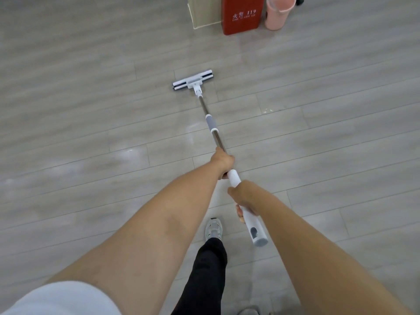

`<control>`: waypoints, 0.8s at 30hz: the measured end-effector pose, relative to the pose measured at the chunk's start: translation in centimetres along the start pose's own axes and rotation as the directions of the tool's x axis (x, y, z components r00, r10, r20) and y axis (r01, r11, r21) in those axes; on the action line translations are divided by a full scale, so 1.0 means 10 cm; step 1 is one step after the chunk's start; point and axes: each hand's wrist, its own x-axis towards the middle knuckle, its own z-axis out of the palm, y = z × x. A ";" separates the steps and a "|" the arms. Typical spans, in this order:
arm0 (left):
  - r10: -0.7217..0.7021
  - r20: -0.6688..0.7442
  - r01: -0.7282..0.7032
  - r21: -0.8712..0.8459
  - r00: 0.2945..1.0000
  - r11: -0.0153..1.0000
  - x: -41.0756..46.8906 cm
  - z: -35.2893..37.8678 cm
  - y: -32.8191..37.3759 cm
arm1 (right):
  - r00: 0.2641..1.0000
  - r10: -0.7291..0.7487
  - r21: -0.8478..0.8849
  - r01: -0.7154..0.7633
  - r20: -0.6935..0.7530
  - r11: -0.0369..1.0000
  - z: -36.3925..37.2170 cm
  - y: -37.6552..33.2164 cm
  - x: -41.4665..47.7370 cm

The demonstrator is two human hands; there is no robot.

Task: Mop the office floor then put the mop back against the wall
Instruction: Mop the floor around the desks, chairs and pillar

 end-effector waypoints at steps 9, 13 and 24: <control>-0.027 0.039 0.026 0.023 0.999 0.999 -0.89 0.58 -0.95 | 1.000 0.000 -0.126 -0.001 -0.007 0.992 0.41 1.29 -0.53; -0.057 0.070 0.052 0.067 0.996 0.996 -1.64 0.97 -1.71 | 1.000 -0.024 -0.061 0.024 -0.001 0.998 0.80 2.30 -0.87; -0.096 0.123 0.083 0.105 0.988 0.991 -3.33 1.77 -3.62 | 1.000 0.031 0.041 -0.031 0.004 0.999 1.91 4.56 -1.93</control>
